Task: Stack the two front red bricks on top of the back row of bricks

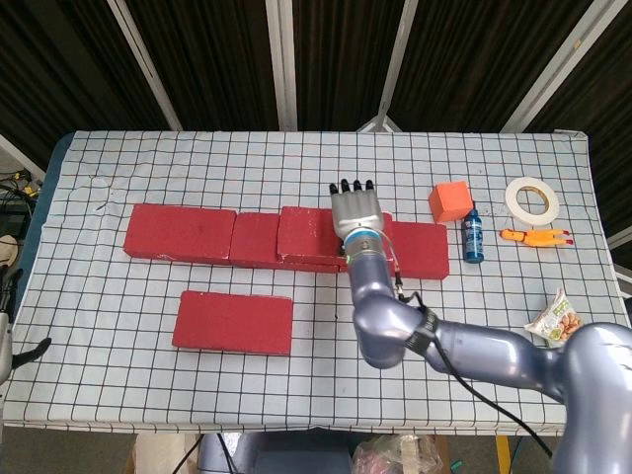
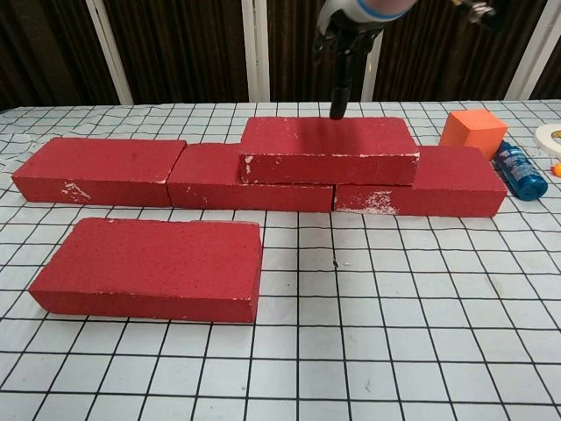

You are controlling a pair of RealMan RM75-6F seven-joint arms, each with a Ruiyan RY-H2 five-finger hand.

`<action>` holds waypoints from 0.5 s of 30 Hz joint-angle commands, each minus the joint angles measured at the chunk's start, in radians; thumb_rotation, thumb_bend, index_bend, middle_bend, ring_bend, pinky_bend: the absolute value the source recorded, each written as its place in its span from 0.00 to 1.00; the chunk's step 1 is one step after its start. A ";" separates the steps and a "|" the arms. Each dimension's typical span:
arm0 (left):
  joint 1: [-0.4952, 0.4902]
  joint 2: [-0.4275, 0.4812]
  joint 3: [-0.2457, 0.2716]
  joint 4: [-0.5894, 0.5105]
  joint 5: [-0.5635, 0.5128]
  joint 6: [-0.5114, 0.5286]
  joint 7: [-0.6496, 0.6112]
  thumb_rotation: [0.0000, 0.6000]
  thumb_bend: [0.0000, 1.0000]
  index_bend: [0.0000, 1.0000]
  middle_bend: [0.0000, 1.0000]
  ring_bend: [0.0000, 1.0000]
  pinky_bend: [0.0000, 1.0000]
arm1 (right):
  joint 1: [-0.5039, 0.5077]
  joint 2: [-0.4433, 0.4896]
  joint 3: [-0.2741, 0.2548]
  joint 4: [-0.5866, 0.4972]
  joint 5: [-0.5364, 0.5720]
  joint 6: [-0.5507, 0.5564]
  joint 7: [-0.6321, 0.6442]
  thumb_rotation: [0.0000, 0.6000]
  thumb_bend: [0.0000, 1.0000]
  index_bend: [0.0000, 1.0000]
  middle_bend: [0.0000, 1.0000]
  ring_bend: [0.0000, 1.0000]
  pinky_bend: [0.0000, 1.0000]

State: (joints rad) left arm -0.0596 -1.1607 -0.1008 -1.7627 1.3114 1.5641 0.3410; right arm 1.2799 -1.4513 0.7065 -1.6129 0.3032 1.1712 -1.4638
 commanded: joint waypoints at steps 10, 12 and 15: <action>-0.004 -0.018 0.080 0.011 0.192 0.002 -0.045 1.00 0.00 0.05 0.00 0.00 0.11 | -0.771 0.508 -0.264 -0.566 -0.973 -0.014 0.722 1.00 0.18 0.03 0.00 0.00 0.00; -0.007 -0.019 0.086 -0.003 0.210 -0.001 -0.022 1.00 0.00 0.05 0.00 0.00 0.11 | -0.865 0.525 -0.327 -0.576 -1.109 0.045 0.798 1.00 0.18 0.03 0.00 0.00 0.00; -0.016 -0.012 0.090 -0.036 0.248 -0.001 0.006 1.00 0.00 0.05 0.00 0.00 0.11 | -0.981 0.516 -0.424 -0.555 -1.302 0.129 0.903 1.00 0.18 0.03 0.00 0.00 0.00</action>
State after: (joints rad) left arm -0.0686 -1.1761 -0.0168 -1.7769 1.5322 1.5651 0.3276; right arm 0.5308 -1.0132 0.4492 -2.1136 -0.7167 1.1960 -0.7785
